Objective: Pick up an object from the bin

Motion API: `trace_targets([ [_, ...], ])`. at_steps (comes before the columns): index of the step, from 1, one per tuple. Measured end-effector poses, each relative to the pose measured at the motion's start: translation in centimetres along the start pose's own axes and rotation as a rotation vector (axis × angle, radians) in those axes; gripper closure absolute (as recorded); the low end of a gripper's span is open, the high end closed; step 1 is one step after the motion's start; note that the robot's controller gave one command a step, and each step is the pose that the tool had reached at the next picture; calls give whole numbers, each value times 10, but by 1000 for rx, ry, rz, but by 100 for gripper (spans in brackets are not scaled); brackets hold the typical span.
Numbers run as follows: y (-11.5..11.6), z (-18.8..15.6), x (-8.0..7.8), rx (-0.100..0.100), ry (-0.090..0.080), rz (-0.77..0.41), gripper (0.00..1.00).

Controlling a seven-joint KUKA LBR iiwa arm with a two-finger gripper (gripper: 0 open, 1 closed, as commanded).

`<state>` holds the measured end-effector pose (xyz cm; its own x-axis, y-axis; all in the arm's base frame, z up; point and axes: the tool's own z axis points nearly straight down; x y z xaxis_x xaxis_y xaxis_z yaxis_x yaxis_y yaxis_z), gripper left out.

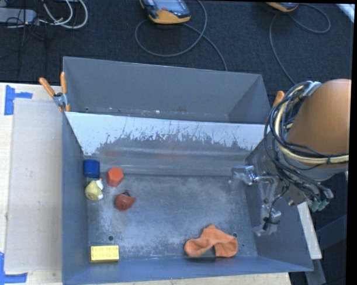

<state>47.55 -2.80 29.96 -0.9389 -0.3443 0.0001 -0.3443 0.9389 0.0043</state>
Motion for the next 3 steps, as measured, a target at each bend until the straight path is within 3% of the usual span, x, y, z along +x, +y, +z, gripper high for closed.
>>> trace_targets([
  [1, 0, 0, 0, 0, 0, 1, 0],
  [2, 8, 25, -3, 4, -6, -110, 0],
  [3, 18, 76, -8, 0, 0, -174, 0],
])
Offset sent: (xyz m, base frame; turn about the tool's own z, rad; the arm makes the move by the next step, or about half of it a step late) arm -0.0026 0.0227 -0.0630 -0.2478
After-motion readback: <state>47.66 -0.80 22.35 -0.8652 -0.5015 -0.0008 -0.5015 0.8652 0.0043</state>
